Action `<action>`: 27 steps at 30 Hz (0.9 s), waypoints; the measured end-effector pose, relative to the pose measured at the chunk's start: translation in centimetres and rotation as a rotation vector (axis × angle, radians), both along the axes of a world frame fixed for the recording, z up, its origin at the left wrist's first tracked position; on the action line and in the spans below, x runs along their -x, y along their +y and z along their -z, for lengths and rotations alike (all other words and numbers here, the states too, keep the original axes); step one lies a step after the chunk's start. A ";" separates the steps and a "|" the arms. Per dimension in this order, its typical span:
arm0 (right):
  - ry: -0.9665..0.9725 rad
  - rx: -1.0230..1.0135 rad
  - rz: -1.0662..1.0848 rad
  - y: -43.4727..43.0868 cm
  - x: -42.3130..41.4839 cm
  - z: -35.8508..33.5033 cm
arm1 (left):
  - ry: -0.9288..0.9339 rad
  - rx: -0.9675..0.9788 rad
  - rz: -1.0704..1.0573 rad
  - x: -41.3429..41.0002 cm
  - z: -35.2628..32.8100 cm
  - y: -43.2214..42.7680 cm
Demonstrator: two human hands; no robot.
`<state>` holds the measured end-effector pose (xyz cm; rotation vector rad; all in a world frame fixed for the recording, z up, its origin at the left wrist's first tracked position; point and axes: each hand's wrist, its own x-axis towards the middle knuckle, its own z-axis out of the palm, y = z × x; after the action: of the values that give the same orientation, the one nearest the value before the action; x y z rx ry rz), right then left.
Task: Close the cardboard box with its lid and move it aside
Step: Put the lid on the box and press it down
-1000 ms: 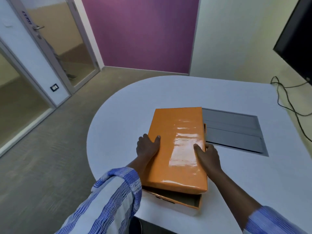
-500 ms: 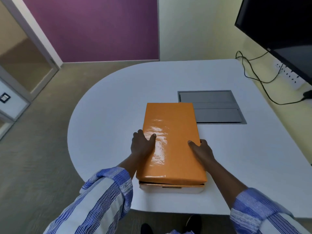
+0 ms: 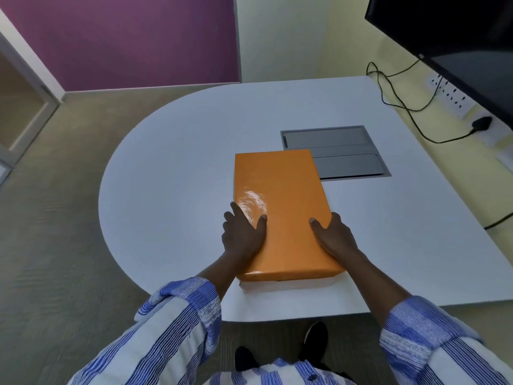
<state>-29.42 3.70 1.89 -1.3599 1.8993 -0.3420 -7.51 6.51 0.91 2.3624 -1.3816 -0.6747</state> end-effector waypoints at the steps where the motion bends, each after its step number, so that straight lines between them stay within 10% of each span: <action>1: 0.041 0.019 -0.006 0.4 -0.2 0.0 | -0.019 -0.001 0.013 0.4 0.2 0.5; 17: 0.287 0.135 -0.036 2.7 -1.1 2.4 | -0.138 -0.019 0.091 1.2 2.6 2.2; 27: -0.018 0.090 0.084 0.0 -0.4 1.2 | 0.692 -0.123 -0.301 -3.4 2.7 -0.4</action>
<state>-29.03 3.72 0.72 -1.3325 1.9503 -0.4858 -4.16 6.16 -1.79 2.0417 -0.6882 -1.3396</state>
